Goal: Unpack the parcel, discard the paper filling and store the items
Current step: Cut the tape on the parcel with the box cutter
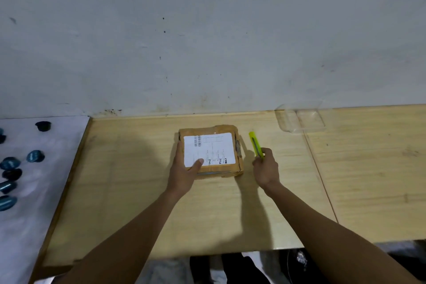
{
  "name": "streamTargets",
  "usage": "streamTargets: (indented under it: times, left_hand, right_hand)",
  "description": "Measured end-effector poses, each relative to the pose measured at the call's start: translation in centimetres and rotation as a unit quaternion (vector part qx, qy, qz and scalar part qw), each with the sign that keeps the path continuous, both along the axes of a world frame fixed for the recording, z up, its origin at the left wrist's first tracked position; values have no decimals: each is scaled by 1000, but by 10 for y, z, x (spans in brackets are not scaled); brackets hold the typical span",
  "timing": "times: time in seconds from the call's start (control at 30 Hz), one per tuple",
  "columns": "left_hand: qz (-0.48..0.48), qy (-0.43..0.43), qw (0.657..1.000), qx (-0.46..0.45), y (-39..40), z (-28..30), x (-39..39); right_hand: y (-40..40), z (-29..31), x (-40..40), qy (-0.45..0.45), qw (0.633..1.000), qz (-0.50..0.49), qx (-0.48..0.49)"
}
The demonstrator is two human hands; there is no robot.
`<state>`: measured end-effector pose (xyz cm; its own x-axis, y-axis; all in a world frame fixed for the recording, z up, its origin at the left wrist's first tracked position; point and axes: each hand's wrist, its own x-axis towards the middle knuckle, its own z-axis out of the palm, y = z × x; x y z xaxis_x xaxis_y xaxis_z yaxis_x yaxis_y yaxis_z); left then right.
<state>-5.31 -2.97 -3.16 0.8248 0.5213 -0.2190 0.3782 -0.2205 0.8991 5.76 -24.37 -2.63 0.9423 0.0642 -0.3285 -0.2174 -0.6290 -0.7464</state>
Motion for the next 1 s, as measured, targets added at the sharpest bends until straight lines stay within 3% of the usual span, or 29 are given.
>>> streamTargets:
  times: [0.33,0.57,1.0]
  left_hand:
    - [-42,20,999,-4,-13,-2,-43]
    - [-89,36,995,-16,-6,-1,-44]
    - [-62,47,997,3,-17,2,-28]
  right_hand:
    - [-15,8,-59,-9,999,27,36]
    - [-15,15,-61,39,994,61,85]
    - [-20,39,-47,-59,994,82,41]
